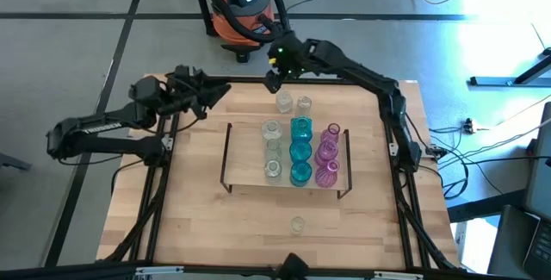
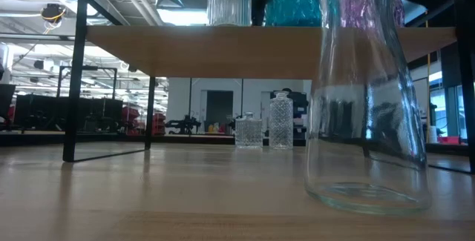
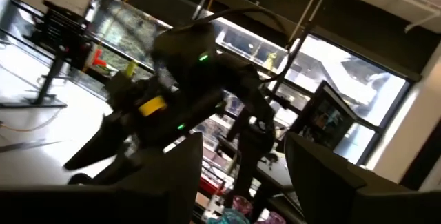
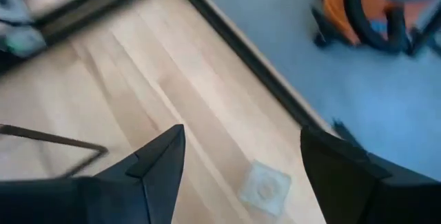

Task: Sort vases onto shelf
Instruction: Put the top left transparent vase on the shelf

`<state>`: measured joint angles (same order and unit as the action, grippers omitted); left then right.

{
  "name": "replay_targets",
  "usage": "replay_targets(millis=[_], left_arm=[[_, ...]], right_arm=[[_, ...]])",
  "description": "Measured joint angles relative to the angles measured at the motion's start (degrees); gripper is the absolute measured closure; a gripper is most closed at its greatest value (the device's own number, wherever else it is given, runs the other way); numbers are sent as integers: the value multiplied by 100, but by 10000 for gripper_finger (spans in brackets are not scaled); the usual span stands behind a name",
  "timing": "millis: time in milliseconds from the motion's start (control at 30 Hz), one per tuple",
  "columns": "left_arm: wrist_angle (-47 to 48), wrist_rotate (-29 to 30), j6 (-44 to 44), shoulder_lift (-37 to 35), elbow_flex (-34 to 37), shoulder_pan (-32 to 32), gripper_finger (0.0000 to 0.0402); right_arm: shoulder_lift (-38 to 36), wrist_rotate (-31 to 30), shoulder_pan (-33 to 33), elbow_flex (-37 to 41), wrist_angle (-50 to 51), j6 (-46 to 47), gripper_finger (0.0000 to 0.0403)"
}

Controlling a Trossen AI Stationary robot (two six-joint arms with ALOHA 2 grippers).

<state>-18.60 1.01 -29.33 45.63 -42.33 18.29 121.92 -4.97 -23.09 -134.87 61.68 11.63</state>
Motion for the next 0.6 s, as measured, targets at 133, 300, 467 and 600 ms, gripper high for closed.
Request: replay_targets(millis=[133,300,467,600], left_arm=[[4,-492,-169,0,0,349,203],[2,-677,-211,0,0,551,203],[-3,-768,-347,0,0,623,203],[-3,-959,-454,0,0,647,203]], right_arm=[[281,194,-105,-4,172,343,142],[580,-5,-136,-2,429,700,142],[822,-52,-146,-4,763,984,142],[979,-6,-146,-4,942,1190,142]])
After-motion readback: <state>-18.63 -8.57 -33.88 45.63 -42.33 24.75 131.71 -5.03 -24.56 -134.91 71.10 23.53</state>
